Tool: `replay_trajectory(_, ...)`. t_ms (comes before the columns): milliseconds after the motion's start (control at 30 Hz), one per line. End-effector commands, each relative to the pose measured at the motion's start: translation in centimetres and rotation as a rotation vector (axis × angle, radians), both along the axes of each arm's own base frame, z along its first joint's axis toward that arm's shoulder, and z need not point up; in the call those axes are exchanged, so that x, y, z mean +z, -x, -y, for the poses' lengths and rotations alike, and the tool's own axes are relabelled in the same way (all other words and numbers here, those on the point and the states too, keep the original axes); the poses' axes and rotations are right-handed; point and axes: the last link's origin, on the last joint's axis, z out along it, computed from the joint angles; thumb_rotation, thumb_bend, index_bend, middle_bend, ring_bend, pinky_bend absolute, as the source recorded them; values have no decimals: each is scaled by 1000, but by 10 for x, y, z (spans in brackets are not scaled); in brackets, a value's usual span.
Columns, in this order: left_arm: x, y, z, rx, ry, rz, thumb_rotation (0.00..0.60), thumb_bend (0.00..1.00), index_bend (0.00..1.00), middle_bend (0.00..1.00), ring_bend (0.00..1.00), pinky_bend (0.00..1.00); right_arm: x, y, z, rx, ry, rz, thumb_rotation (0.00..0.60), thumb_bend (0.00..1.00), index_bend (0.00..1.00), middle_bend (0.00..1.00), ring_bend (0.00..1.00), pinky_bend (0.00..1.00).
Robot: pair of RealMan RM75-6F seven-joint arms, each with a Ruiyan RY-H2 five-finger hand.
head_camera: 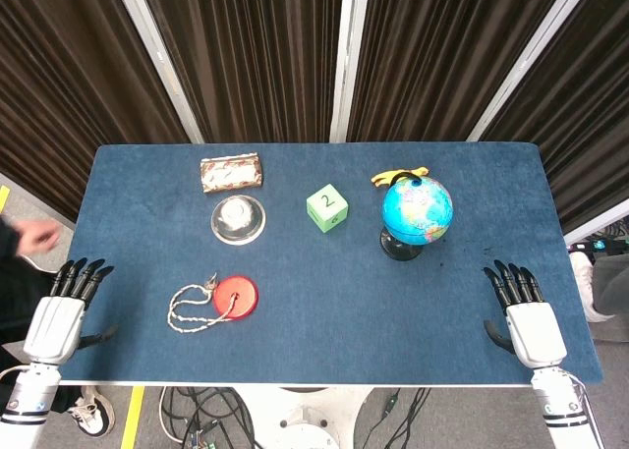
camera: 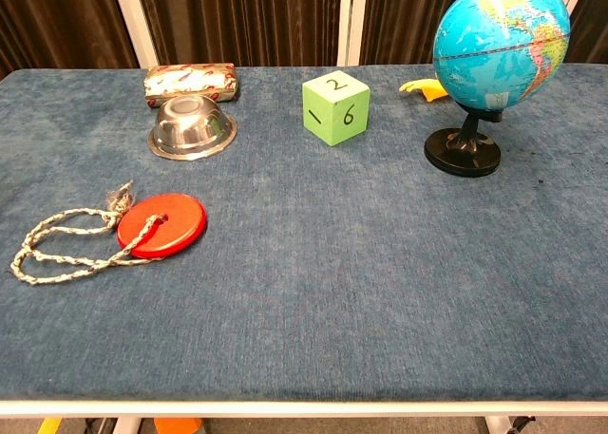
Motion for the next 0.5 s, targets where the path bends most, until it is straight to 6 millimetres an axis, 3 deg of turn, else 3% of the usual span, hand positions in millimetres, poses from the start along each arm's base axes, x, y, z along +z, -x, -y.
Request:
replay_trajectory(33,0,0,0,1,0,0,600,0,146,89,24,50,-1,0,0,0,-3,0,600,202,0,0,0,0)
replay_trajectory(333,0,1,-1,4,-1,2,600,0,146,89,24,50,-1,-5,4,12,4,3,600,202,0,0,0,0)
replay_trajectory(500,-1,3,0,8,10,3,600,0,146,89,24,50,0,-22,14,82,14,-8,600,201,0,0,0,0)
